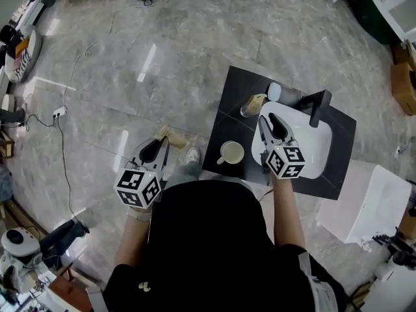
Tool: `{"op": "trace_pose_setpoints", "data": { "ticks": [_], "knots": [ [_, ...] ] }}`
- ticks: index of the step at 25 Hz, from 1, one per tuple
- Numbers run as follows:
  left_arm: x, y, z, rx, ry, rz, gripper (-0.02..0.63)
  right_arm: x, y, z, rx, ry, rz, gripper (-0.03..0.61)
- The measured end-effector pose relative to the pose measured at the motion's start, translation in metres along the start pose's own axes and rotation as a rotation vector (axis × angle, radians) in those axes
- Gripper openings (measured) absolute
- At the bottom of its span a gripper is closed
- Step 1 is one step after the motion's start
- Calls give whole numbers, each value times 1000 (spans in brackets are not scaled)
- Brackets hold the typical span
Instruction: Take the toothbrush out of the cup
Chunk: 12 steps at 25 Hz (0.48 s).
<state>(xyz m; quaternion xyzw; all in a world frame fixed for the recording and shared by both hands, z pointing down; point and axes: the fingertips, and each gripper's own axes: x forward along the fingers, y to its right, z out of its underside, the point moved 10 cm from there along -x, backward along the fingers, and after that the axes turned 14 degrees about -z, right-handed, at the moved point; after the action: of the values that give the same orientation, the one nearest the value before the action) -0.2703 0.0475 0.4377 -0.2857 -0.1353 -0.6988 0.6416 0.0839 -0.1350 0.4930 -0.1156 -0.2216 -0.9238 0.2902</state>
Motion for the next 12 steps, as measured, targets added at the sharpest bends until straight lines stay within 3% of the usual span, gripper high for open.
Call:
{"op": "trace_pose_setpoints", "data": {
  "ticks": [5, 12],
  "knots": [
    [-11, -2, 13, -32, -24, -55, 46, 22, 15, 5, -27, -83, -8, 176],
    [-18, -6, 21, -55, -36, -94, 46, 45, 27, 12, -46, -152, -10, 196]
  ]
}}
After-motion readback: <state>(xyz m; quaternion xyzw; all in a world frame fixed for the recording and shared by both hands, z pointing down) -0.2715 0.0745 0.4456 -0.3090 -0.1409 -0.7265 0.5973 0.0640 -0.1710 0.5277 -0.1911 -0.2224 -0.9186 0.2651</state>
